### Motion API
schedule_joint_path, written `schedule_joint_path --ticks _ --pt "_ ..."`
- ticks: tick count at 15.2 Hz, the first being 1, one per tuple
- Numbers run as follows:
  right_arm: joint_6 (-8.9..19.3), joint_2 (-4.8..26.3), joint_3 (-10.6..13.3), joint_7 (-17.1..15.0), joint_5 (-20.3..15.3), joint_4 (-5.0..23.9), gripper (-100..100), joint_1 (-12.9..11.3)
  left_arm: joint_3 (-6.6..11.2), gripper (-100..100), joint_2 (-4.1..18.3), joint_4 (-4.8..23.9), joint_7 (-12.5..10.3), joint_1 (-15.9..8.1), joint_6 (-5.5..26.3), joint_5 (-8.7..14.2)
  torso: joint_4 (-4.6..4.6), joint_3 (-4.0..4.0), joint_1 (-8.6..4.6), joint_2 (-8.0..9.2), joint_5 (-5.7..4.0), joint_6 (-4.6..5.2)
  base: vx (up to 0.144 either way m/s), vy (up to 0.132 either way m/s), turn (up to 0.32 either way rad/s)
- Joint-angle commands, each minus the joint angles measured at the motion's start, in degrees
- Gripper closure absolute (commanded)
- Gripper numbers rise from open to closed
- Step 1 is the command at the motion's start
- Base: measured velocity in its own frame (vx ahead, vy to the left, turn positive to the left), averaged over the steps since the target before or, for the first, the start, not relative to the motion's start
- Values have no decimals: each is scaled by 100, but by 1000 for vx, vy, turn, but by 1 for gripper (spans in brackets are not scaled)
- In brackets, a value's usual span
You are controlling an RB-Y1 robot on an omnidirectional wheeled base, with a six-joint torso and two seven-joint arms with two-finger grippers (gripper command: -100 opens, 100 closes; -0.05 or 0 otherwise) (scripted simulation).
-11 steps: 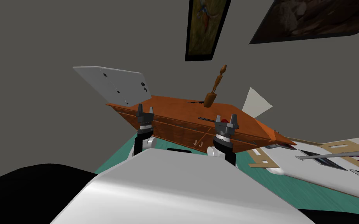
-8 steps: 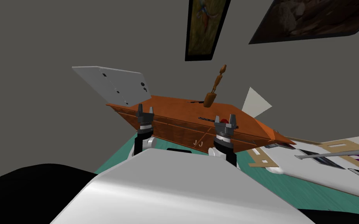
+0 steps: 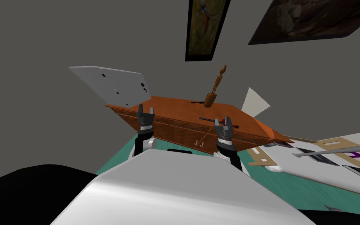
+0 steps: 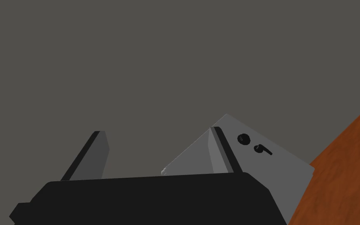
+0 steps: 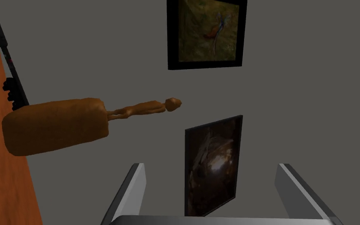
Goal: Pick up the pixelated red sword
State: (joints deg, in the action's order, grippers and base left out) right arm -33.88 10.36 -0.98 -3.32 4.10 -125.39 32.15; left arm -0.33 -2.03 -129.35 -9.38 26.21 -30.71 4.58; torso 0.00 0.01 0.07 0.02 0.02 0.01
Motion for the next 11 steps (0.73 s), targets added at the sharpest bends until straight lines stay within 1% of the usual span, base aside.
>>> schedule_joint_path --ticks 1,2,3,4,5,7,8,10,11 --pt "-36 177 -3 18 -27 34 -100 35 0 0 0 0 0 0 0 0 0 0 0 0 0 0 -2 19 -16" --pt "-102 379 -44 58 -101 152 -100 110 0 0 0 0 0 0 0 0 0 0 -1 0 0 0 -5 27 -33" --pt "-102 495 -44 58 -101 152 -100 110 0 0 0 0 0 0 0 0 0 0 0 0 0 0 -5 30 -37" --pt "-102 541 -44 58 -101 152 -100 110 0 0 0 0 0 0 0 0 0 0 1 1 0 0 -3 21 -15" --pt "-173 725 -90 102 -183 283 -100 193 0 0 0 0 0 0 0 0 0 0 0 0 0 -1 -2 28 -28" --pt "-173 932 -90 102 -183 283 -100 193 0 0 0 0 0 0 0 0 0 0 1 -1 0 0 0 28 -31" --pt "-247 1104 -140 150 -271 428 -100 284 0 0 0 0 0 0 0 0 0 -1 1 -1 0 -1 -3 31 -34" --pt "-247 1347 -140 150 -271 428 -100 284 0 0 0 0 0 0 0 0 0 0 3 0 1 0 -5 31 -29" --pt "-325 1486 -193 201 -366 584 -100 381 0 0 0 0 0 0 0 0 0 0 2 0 1 -1 0 31 -32"
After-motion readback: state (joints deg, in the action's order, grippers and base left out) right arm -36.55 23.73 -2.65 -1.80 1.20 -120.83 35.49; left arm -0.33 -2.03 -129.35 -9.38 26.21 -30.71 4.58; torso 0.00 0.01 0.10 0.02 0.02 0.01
